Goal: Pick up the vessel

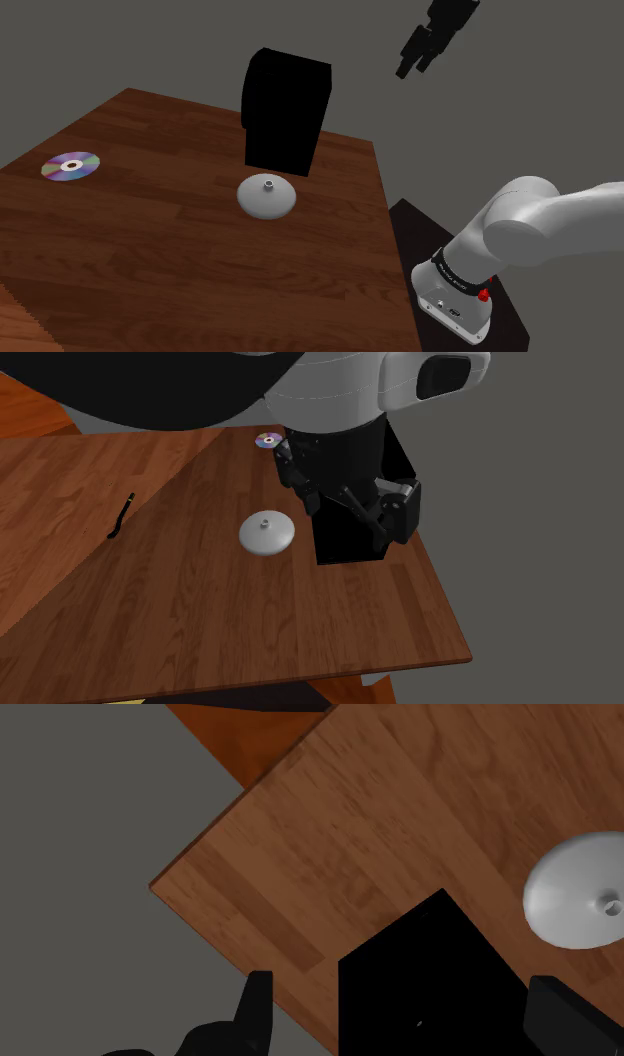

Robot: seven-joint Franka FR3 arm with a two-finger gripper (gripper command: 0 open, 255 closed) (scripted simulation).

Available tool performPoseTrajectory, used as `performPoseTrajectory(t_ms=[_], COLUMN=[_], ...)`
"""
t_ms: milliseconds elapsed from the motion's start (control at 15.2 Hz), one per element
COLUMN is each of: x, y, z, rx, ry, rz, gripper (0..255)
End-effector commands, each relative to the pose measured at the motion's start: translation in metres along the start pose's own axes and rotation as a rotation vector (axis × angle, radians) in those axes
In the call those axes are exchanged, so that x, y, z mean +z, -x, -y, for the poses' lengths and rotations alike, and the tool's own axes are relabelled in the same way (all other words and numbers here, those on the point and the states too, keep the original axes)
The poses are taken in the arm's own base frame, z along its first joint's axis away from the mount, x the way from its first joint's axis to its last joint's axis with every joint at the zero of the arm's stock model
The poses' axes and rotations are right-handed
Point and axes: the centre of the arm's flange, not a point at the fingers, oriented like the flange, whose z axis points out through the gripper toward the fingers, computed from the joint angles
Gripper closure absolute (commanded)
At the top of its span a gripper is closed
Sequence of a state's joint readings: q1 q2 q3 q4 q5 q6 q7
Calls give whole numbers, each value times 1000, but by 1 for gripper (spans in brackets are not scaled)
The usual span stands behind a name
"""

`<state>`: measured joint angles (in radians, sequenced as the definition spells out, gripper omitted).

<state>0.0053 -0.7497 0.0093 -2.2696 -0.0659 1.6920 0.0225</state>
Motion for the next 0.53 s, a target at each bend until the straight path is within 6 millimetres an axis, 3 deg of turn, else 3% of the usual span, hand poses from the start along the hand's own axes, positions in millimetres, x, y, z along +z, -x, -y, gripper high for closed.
performPoseTrajectory(t_ms=[0, 462], x=[0, 59], y=[0, -32], z=[0, 64], rx=[0, -42], ry=[0, -19], rz=[0, 47], gripper=[0, 0])
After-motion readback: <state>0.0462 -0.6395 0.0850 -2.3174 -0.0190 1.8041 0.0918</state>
